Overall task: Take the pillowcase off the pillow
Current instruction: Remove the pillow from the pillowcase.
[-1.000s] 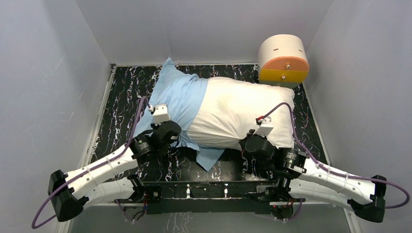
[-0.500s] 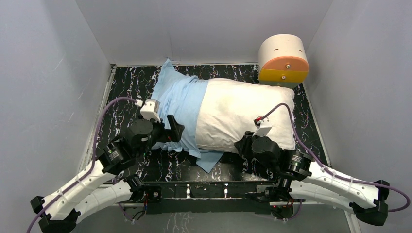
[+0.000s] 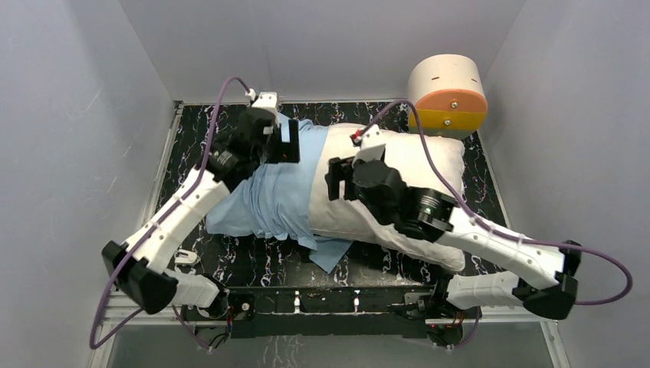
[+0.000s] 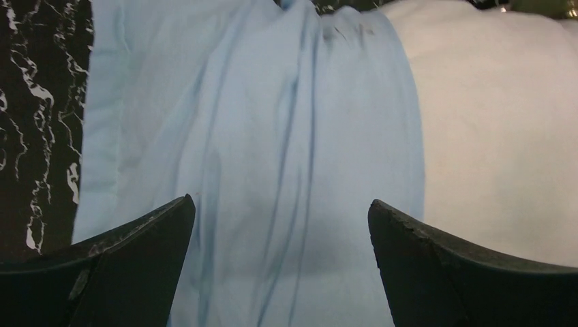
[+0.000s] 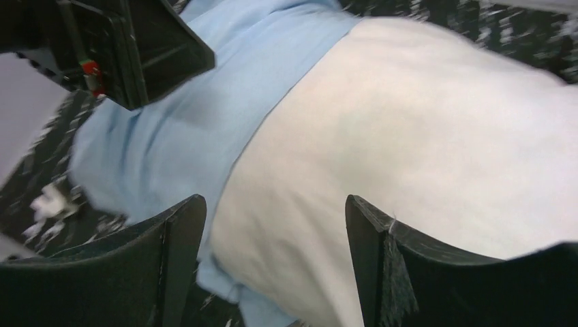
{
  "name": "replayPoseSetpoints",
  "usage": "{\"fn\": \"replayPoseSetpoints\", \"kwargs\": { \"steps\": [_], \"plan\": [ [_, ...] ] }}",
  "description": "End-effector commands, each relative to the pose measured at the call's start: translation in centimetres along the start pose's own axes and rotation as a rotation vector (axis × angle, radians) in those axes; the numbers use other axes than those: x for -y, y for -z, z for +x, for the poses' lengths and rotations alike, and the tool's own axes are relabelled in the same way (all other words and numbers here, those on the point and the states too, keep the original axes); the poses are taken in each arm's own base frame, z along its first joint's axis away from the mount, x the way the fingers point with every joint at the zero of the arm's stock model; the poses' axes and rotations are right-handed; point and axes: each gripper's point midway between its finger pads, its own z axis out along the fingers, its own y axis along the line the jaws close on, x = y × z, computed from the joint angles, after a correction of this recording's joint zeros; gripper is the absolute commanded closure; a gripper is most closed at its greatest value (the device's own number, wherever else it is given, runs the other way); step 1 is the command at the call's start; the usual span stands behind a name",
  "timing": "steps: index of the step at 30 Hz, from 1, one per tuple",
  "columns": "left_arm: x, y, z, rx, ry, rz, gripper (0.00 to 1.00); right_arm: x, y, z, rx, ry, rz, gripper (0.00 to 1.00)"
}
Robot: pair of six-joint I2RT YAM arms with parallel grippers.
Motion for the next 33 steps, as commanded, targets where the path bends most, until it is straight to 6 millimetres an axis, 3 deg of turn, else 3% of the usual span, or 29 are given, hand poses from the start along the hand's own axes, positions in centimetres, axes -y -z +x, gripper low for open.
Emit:
{"fn": "replayPoseSetpoints", "kwargs": {
  "steps": [1, 5, 7, 10, 13, 16, 19, 20, 22, 26, 29, 33],
  "plan": [
    [-0.2, -1.8, -4.2, 0.004, -0.028, 0.069, 0.02, 5.7, -1.5, -1.9, -0.003, 0.247, 0.431, 0.16],
    [0.7, -4.7, -3.7, -0.090, -0.050, 0.160, 0.02, 7.2, -3.0, -1.6, 0.007, 0.187, 0.494, 0.14],
    [0.1, -6.1, -2.8, -0.145, -0.026, 0.149, 0.02, 7.9, -4.3, -0.2, -0.016, 0.070, 0.399, 0.14],
    [0.5, -7.7, -1.7, -0.188, 0.013, 0.221, 0.02, 9.0, -5.8, 5.1, -0.143, -0.068, 0.228, 0.14],
    [1.8, -8.6, -0.7, -0.257, 0.013, 0.302, 0.02, 10.7, -6.0, 10.9, -0.310, -0.190, 0.223, 0.19],
    [1.6, -9.4, 1.3, -0.342, -0.014, 0.302, 0.02, 12.2, -5.0, 16.2, -0.435, -0.247, 0.297, 0.30],
    [0.9, -9.6, 3.9, -0.495, -0.042, 0.276, 0.11, 14.4, -3.5, 18.8, -0.441, -0.333, 0.438, 0.49],
    [0.8, -9.5, 4.6, -0.537, -0.052, 0.276, 0.17, 14.7, -3.4, 18.9, -0.414, -0.338, 0.441, 0.53],
    [0.4, -9.3, 5.3, -0.558, -0.069, 0.268, 0.49, 15.5, -3.3, 19.1, -0.354, -0.353, 0.455, 0.64],
    [-3.4, -9.6, 4.6, -0.466, -0.075, 0.061, 0.97, 16.9, -2.7, 17.1, -0.254, -0.354, 0.521, 0.79],
    [-6.4, -9.1, 2.8, -0.397, -0.033, -0.049, 1.00, 18.2, -2.1, 16.0, -0.206, -0.341, 0.595, 0.87],
    [-10.2, -8.4, 1.0, -0.337, 0.032, -0.138, 1.00, 18.8, -1.8, 15.8, -0.187, -0.347, 0.634, 0.90]
  ]
}}
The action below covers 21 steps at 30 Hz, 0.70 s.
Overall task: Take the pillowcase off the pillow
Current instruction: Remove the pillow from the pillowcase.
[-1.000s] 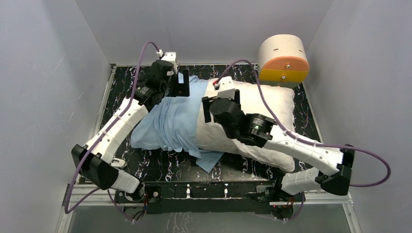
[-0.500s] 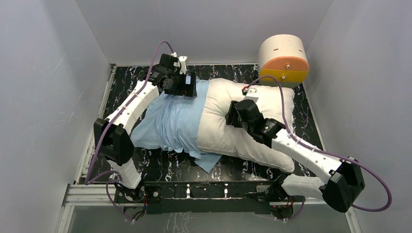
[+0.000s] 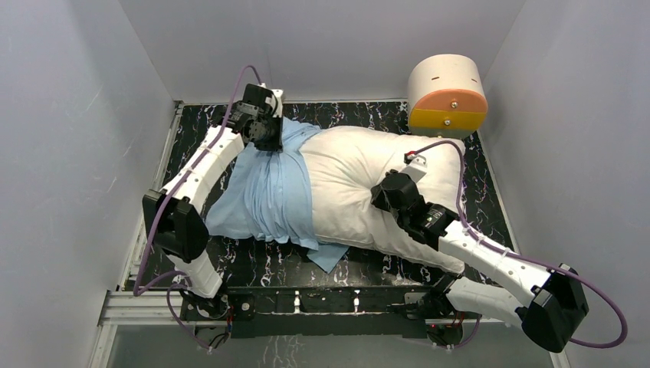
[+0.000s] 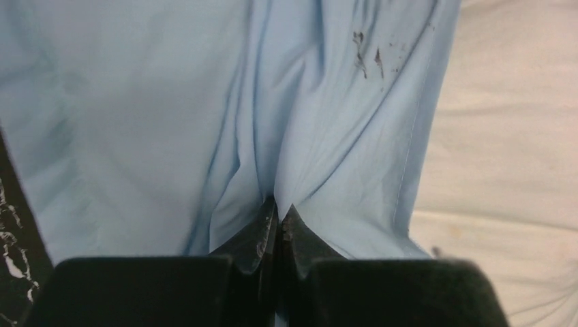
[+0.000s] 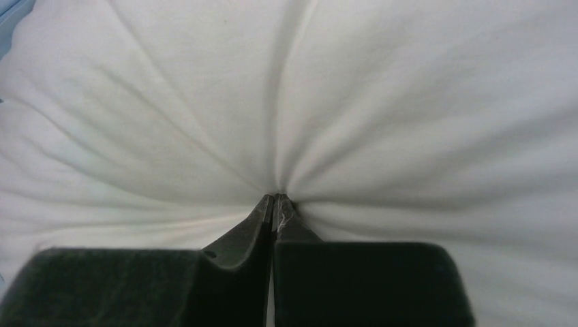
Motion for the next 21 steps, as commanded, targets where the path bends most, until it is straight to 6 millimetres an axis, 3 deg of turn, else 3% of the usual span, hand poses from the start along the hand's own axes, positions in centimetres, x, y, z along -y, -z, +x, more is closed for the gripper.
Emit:
{"fn": "replayPoseSetpoints", "kwargs": {
  "steps": [1, 3, 5, 9, 11, 13, 17, 21],
  "plan": [
    [-7.3, 3.2, -0.4, 0.045, 0.108, -0.208, 1.00, 6.8, 0.3, 2.5, -0.054, 0.098, 0.260, 0.91],
    [-8.0, 3.5, -0.7, 0.053, 0.138, -0.182, 1.00, 6.8, 0.4, 2.3, -0.040, 0.071, 0.260, 0.91],
    [-7.1, 3.4, -0.7, 0.050, 0.135, -0.103, 0.89, 6.4, 0.5, 2.0, -0.025, 0.055, 0.242, 0.90],
    [-4.0, 4.1, -0.6, 0.058, 0.141, 0.066, 0.41, 3.7, 0.6, 0.9, -0.013, 0.084, 0.113, 0.76],
    [-3.9, 5.3, -0.9, 0.098, 0.165, 0.062, 0.20, 2.5, 0.7, 0.4, -0.014, 0.111, 0.062, 0.64],
    [-4.4, 7.0, -1.0, 0.153, 0.191, 0.015, 0.06, 1.2, 1.0, -0.3, -0.018, 0.137, 0.022, 0.55],
    [-7.4, 10.6, 0.1, 0.259, 0.272, -0.169, 0.02, -1.1, 1.4, -1.2, -0.037, 0.179, -0.056, 0.39],
    [-10.1, 12.7, 3.5, 0.295, 0.363, -0.329, 0.02, -3.5, 2.0, -1.7, -0.064, 0.206, -0.147, 0.32]
  ]
}}
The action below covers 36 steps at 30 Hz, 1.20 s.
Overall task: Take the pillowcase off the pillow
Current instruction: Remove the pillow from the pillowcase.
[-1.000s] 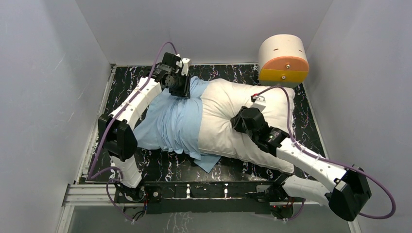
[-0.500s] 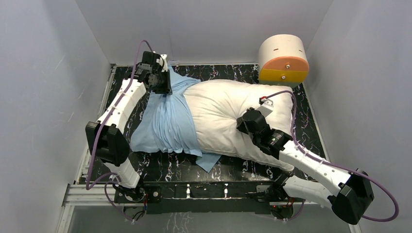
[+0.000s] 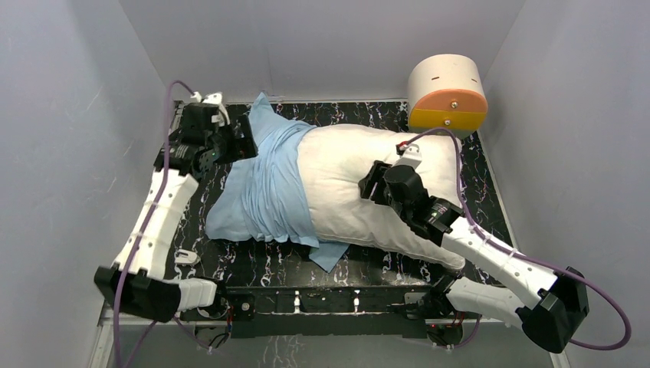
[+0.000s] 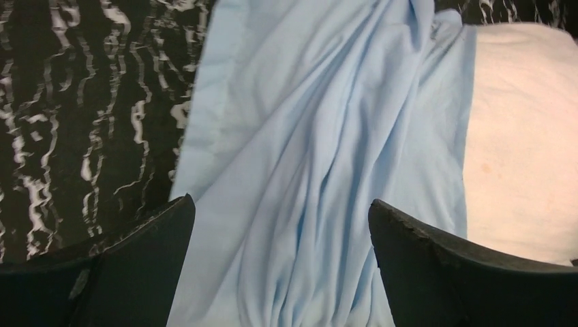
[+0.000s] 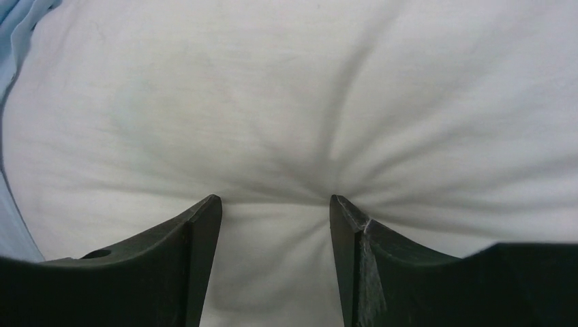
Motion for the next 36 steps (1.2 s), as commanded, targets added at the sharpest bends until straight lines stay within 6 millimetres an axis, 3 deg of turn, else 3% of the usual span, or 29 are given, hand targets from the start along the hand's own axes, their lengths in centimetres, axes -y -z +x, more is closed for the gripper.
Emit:
{"fn": "replayPoseSetpoints", "kwargs": {
  "steps": [1, 4, 7, 14, 20, 24, 31, 33, 36],
  "plan": [
    [-5.1, 3.0, 1.6, 0.089, 0.112, -0.234, 0.02, -1.6, 0.7, -0.3, -0.062, 0.094, -0.076, 0.31],
    [-6.6, 2.7, 4.2, 0.053, 0.150, -0.268, 0.02, -2.6, 1.3, -1.0, -0.060, 0.089, -0.113, 0.29],
    [-6.4, 1.3, 5.8, 0.002, 0.187, -0.220, 0.02, -2.3, 1.7, -2.0, -0.033, 0.094, -0.089, 0.28],
    [-0.6, -1.9, 8.2, -0.102, 0.211, 0.150, 0.02, -3.0, 3.0, -5.3, 0.029, 0.176, -0.086, 0.24],
    [3.0, -1.7, 11.6, -0.248, 0.173, 0.408, 0.02, -4.0, 3.0, -7.8, 0.078, 0.229, -0.071, 0.22],
    [4.8, -0.7, 13.7, -0.321, 0.190, 0.559, 0.05, -5.1, 2.1, -9.2, 0.110, 0.260, -0.070, 0.22],
    [5.7, 0.5, 14.4, -0.330, 0.185, 0.638, 0.05, -7.7, -0.8, -10.6, 0.111, 0.346, -0.075, 0.20],
    [5.6, 0.7, 14.1, -0.308, 0.179, 0.627, 0.06, -7.4, -2.1, -10.5, 0.105, 0.375, -0.036, 0.20],
    [4.5, 1.0, 13.0, -0.250, 0.164, 0.536, 0.03, -5.6, -4.7, -8.7, 0.038, 0.407, 0.041, 0.19]
  ]
}}
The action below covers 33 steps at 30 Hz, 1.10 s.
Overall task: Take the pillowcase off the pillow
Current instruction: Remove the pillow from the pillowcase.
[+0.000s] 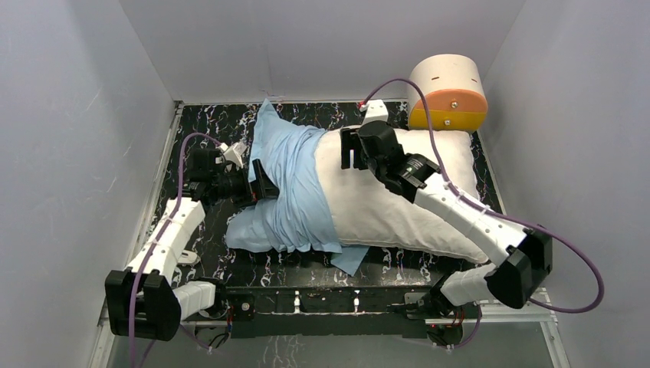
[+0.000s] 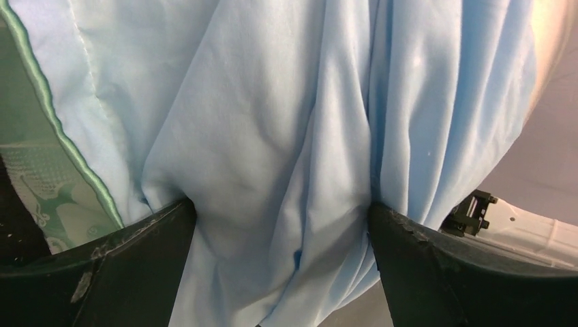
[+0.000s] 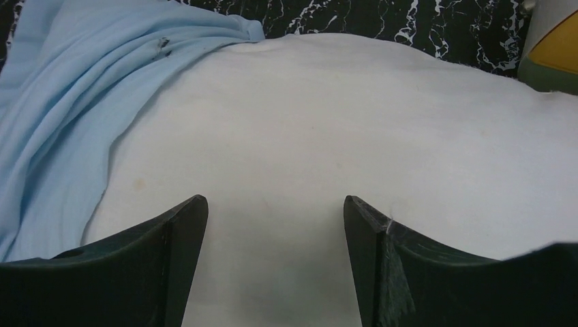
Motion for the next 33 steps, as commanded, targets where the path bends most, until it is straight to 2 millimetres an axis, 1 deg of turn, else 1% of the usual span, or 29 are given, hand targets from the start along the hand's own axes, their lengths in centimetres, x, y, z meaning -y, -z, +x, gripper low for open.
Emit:
{"fn": "replayPoseSetpoints", "kwargs": {
  "steps": [1, 2, 4, 7, 8, 10, 11, 13, 15, 16, 18, 22, 24, 26, 27, 29, 33],
  "plan": [
    [1.2, 2.2, -0.9, 0.075, -0.057, -0.046, 0.02, 1.6, -2.7, 0.2, -0.021, 0.031, 0.088, 0.19],
    [0.6, 2.9, -1.7, 0.118, -0.062, -0.112, 0.02, 2.1, -3.3, 1.6, -0.069, 0.023, 0.103, 0.19],
    [-0.7, 4.6, -3.5, 0.213, -0.067, -0.252, 0.02, 2.9, -4.1, 5.1, -0.173, 0.009, 0.131, 0.19],
    [-3.0, 7.3, -6.0, 0.331, -0.043, -0.471, 0.02, 3.3, -4.0, 10.4, -0.289, -0.009, 0.118, 0.24],
    [-3.5, 7.8, -6.8, 0.349, -0.042, -0.517, 0.02, 3.5, -3.7, 12.3, -0.324, -0.021, 0.109, 0.25],
    [-3.9, 8.1, -8.3, 0.369, -0.038, -0.554, 0.02, 4.1, -3.0, 15.0, -0.365, -0.048, 0.109, 0.27],
    [-4.0, 7.9, -9.0, 0.371, -0.031, -0.554, 0.02, 4.2, -2.6, 16.3, -0.384, -0.061, 0.101, 0.27],
    [-4.1, 7.0, -10.3, 0.362, -0.013, -0.516, 0.02, 4.5, -1.9, 18.1, -0.411, -0.079, 0.093, 0.27],
    [-4.1, 5.6, -11.3, 0.343, 0.016, -0.447, 0.02, 4.7, -1.5, 18.8, -0.420, -0.095, 0.092, 0.27],
    [-3.9, 4.7, -11.6, 0.327, 0.034, -0.398, 0.02, 4.7, -1.4, 18.9, -0.419, -0.099, 0.090, 0.27],
    [-3.0, 2.9, -11.7, 0.279, 0.060, -0.279, 0.02, 4.6, -1.2, 18.7, -0.414, -0.105, 0.082, 0.27],
    [-1.8, -0.2, -11.2, 0.207, 0.092, -0.048, 0.02, 4.2, -1.2, 18.1, -0.397, -0.119, 0.067, 0.27],
    [-1.6, -1.7, -10.3, 0.153, 0.119, 0.036, 0.05, 3.8, -1.3, 17.9, -0.395, -0.128, 0.054, 0.27],
    [-2.0, -2.6, -9.8, 0.123, 0.138, 0.062, 0.13, 3.5, -1.4, 17.8, -0.402, -0.134, 0.043, 0.27],
    [-2.9, -2.6, -9.9, 0.129, 0.158, 0.049, 0.18, 3.4, -1.4, 17.8, -0.406, -0.138, 0.039, 0.27],
    [-4.1, -2.4, -10.0, 0.147, 0.192, 0.038, 0.30, 3.3, -1.3, 17.9, -0.411, -0.145, 0.036, 0.27],
    [-4.8, -1.5, -10.2, 0.184, 0.240, 0.072, 0.56, 3.3, -1.2, 18.0, -0.413, -0.152, 0.037, 0.27]
  ]
}}
